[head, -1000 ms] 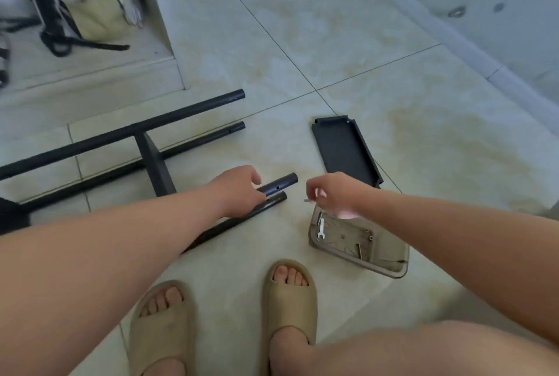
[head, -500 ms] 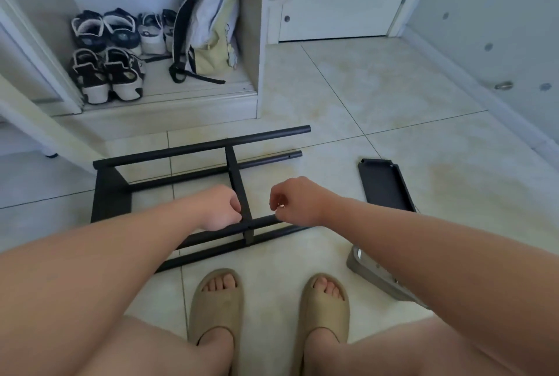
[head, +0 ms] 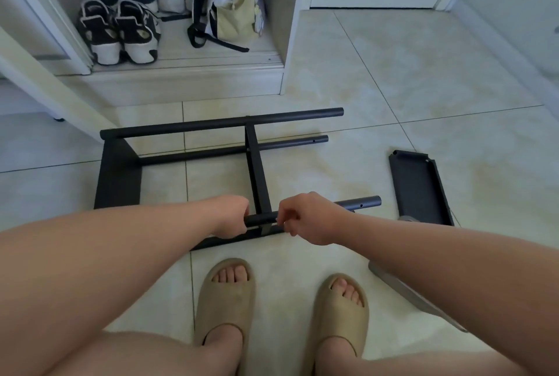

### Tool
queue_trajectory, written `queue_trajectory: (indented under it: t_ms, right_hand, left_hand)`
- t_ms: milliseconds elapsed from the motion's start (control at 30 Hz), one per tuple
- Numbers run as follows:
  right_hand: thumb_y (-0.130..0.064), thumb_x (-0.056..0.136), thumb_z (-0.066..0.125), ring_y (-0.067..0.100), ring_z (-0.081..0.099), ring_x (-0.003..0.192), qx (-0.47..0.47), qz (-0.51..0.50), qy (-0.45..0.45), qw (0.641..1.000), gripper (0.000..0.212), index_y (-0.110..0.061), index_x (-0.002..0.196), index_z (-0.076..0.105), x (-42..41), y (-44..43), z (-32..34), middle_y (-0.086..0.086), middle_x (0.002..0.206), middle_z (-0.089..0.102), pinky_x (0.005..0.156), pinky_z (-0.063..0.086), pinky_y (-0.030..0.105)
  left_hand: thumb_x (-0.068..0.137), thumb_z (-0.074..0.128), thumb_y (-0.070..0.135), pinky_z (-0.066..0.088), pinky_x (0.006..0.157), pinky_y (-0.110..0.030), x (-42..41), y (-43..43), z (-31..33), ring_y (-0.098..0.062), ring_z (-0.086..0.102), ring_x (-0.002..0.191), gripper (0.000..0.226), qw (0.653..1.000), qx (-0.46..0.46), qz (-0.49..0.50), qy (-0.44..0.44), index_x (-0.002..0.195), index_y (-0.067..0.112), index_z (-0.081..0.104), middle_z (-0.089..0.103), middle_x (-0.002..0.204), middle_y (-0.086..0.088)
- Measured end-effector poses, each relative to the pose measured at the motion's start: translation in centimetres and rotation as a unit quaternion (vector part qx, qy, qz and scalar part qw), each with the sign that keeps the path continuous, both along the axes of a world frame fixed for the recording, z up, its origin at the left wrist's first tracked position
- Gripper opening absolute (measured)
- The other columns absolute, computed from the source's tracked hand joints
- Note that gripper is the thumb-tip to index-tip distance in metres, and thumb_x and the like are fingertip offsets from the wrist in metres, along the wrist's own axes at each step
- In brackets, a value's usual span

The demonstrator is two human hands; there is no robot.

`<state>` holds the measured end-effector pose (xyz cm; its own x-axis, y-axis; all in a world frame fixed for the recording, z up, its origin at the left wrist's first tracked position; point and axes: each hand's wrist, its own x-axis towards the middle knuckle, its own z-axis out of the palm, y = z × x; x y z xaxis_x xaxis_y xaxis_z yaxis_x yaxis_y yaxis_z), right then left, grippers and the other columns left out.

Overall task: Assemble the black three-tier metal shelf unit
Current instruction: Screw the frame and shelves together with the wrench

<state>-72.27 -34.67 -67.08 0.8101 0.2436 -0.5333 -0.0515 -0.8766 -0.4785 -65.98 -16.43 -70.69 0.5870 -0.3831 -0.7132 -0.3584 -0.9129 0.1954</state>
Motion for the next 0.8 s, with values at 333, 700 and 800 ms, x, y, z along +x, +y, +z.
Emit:
queue_trajectory:
  t_ms: [333, 700, 800]
  right_hand:
    - [-0.004, 0.096, 0.05, 0.011, 0.07, 0.085, 0.062, -0.074, 0.031, 0.995, 0.025, -0.026, 0.086, 0.059, 1.6, -0.4, -3.9, -0.007, 0.084, 0.071, 0.079, 0.052, 0.022]
    - [-0.002, 0.095, 0.047, 0.013, 0.071, 0.084, 0.059, -0.087, 0.034, 0.994, 0.03, -0.027, 0.081, 0.054, 1.3, 0.1, -5.6, -0.004, 0.086, 0.072, 0.079, 0.056, 0.028]
    - [-0.002, 0.095, 0.047, 0.015, 0.071, 0.084, 0.05, -0.083, 0.034, 0.995, 0.029, -0.027, 0.081, 0.054, 1.2, 0.2, -5.5, -0.004, 0.085, 0.071, 0.081, 0.057, 0.031]
  left_hand:
    - [0.097, 0.063, 0.026, 0.041, 0.105, -0.03, 0.7, -1.0, -3.9, -0.024, 0.051, 0.13, 0.056, 0.99, -0.085, 0.106, 0.046, 0.148, 0.014, 0.043, 0.052, 0.145, -0.006]
    - [0.096, 0.063, 0.014, 0.042, 0.1, -0.028, 1.2, -1.2, -6.0, -0.022, 0.057, 0.12, 0.045, 0.967, -0.135, 0.198, 0.083, 0.14, 0.016, 0.056, 0.061, 0.134, -0.004]
    - [0.096, 0.063, 0.014, 0.042, 0.099, -0.028, 1.1, -1.3, -6.1, -0.023, 0.057, 0.12, 0.045, 0.967, -0.137, 0.198, 0.082, 0.141, 0.017, 0.055, 0.06, 0.135, -0.004]
